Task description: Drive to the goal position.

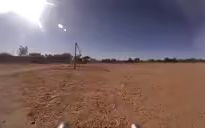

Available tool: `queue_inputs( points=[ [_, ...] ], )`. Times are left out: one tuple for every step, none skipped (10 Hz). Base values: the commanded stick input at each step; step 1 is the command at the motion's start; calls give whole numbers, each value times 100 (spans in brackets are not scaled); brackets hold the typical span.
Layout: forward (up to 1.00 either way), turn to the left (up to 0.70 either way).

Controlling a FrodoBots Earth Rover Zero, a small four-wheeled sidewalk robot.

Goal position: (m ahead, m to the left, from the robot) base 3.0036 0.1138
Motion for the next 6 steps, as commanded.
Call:
queue_inputs(
  points=[
    [50, 0],
    [50, 0],
    [50, 0],
    [50, 0],
    [50, 0],
    [50, 0]
  ],
)
